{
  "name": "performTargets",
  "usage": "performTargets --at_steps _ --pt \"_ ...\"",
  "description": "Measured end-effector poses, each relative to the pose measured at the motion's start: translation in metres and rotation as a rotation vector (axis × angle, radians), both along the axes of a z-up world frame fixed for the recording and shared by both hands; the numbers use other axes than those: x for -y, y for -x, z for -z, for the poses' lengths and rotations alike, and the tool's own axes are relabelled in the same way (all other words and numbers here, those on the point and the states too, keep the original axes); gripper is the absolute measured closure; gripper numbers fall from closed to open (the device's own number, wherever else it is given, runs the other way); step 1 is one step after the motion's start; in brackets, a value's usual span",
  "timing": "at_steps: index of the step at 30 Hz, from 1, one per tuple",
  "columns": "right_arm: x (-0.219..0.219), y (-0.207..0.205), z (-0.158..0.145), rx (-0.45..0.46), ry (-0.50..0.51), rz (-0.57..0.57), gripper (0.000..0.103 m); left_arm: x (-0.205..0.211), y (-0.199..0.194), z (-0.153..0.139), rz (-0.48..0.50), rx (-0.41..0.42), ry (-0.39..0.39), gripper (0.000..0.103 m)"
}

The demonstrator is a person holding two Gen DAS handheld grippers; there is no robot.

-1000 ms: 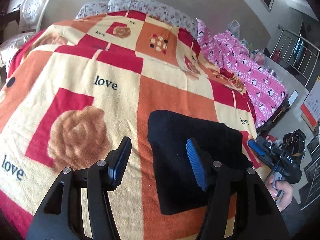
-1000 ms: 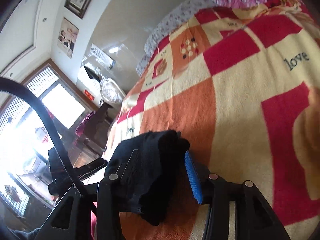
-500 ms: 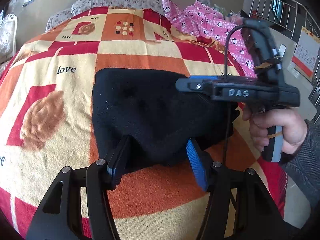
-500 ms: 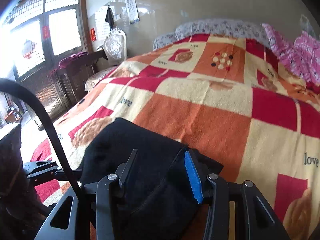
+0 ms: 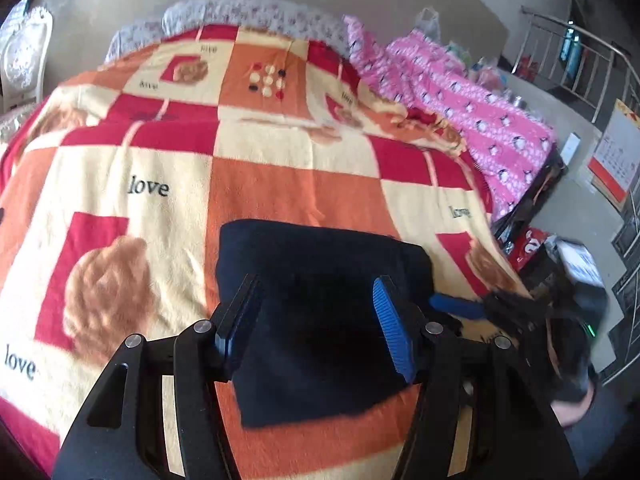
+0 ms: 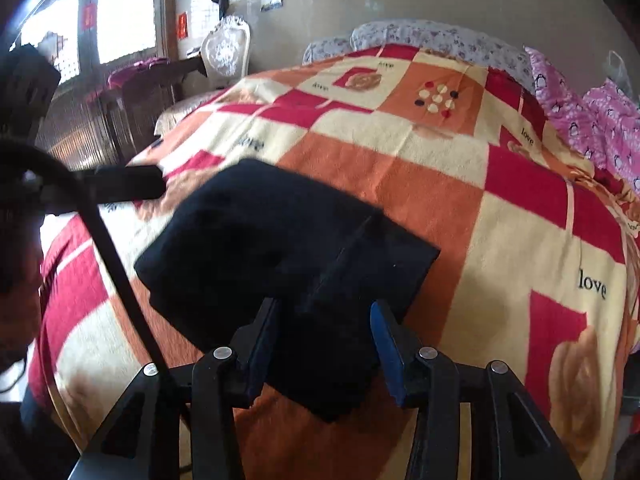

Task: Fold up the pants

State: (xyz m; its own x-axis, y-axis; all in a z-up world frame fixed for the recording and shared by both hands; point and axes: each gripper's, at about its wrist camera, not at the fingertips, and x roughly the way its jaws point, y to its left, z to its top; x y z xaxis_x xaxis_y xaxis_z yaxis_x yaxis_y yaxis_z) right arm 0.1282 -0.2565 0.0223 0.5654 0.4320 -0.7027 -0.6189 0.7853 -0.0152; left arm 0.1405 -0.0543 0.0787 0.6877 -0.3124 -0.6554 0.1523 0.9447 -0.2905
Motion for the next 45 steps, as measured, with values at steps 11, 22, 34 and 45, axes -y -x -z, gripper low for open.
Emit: performTargets --at_steps 11,22,34,45 --pt "0.013 -0.002 0.006 -0.005 -0.112 0.04 0.053 0.014 -0.035 0.039 -0.087 -0.082 -0.133 0.044" --pt "0.005 0.004 0.005 0.068 -0.049 0.076 0.05 0.014 -0.036 0.038 -0.087 -0.08 -0.138 0.044" --pt "0.003 0.043 -0.005 0.314 0.01 0.148 0.05 0.004 0.089 -0.003 -0.148 0.104 -0.219 0.022" --pt "0.036 0.093 -0.003 0.255 -0.162 0.257 0.049 0.044 0.156 0.036 -0.042 0.024 -0.199 0.022"
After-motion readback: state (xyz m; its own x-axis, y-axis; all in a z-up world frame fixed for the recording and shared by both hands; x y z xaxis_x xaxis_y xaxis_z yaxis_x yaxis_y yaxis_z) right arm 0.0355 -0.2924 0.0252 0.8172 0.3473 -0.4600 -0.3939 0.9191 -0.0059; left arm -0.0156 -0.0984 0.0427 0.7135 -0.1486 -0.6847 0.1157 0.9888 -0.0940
